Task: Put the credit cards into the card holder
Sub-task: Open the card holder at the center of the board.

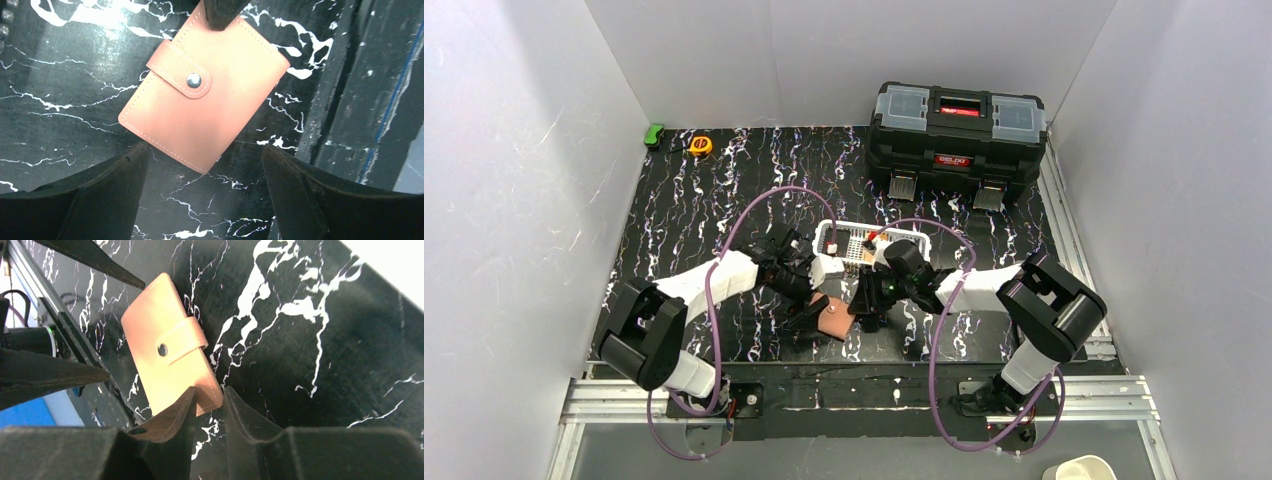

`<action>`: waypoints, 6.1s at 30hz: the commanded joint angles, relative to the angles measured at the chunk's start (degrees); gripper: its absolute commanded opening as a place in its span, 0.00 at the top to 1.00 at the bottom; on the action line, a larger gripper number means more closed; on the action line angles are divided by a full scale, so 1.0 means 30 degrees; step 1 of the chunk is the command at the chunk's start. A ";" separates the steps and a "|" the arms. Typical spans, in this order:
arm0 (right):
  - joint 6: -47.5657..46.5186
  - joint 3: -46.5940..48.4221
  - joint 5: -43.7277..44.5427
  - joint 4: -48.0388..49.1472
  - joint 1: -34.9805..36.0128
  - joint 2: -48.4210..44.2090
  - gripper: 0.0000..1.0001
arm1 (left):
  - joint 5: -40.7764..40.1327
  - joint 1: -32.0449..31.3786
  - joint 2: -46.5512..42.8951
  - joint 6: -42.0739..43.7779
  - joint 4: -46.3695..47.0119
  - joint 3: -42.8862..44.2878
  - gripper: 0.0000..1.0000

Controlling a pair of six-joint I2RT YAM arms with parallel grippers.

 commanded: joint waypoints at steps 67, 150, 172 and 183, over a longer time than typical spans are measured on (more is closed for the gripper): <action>-0.9480 0.0058 0.4663 -0.5869 0.4062 -1.3886 0.28 | 0.4029 0.0392 -0.1080 0.5868 -0.9695 0.6997 1.00; -0.5435 0.3071 0.0088 0.1108 0.3485 -1.4545 0.99 | 1.0286 0.0884 -1.0273 -1.2008 -0.0790 0.7837 0.46; -0.5094 0.8367 0.5434 -1.0413 0.2345 -1.4290 0.09 | 0.2794 0.0877 -1.0979 -1.1753 -0.0100 0.7716 1.00; -0.1313 0.8256 0.0231 -0.7029 0.2357 -1.2000 0.14 | 0.0361 0.0835 -0.9573 -1.4232 0.1705 0.8213 1.00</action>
